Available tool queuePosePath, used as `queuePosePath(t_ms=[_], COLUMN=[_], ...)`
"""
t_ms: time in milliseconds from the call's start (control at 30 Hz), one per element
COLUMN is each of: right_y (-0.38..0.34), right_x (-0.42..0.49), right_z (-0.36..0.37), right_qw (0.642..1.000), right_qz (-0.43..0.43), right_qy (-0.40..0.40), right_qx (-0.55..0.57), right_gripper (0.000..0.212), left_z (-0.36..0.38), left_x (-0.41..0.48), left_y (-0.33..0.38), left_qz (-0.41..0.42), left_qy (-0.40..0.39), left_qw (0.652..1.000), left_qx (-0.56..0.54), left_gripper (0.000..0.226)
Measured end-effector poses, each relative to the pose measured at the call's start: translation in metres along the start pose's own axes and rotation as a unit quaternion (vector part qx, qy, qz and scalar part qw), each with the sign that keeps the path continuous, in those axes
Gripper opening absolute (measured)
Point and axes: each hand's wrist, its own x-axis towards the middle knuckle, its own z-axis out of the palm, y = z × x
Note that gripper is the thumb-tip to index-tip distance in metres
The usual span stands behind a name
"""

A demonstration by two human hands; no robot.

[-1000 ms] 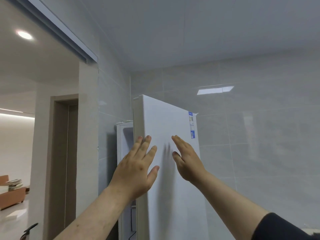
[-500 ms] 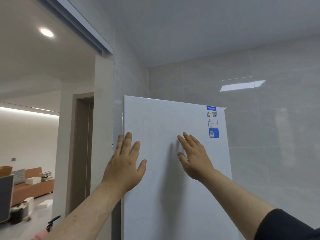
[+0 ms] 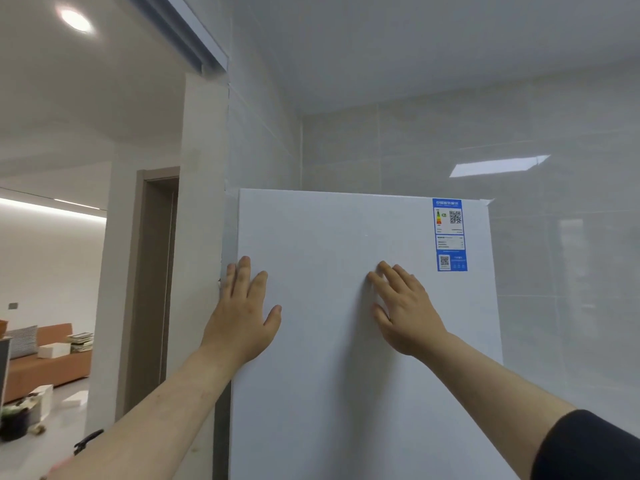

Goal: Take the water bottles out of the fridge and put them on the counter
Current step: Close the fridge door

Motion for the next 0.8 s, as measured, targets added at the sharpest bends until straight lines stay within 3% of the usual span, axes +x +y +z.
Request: queuePosePath(t_ms=[367,633,800], right_y=[-0.006,-0.001,0.008], right_x=[0.029,0.046,0.046], right_z=[0.047,0.067,0.078], right_qw=[0.994,0.986,0.983], right_qz=[0.042,0.056,0.058], right_qy=[-0.011,-0.039,-0.013], right_qx=[-0.099,-0.154,-0.172], right_gripper=[0.064,0.069,0.067], left_z=[0.069,0.118,0.131], left_x=[0.044,0.073,0.079], left_y=[-0.05,-0.073,-0.074], left_qz=[0.054,0.082,0.086], left_qy=[-0.02,-0.043,-0.023], left_qw=[0.996,0.995,0.996], left_qx=[-0.073,-0.032,0.002], left_gripper=[0.069,0.087,0.081])
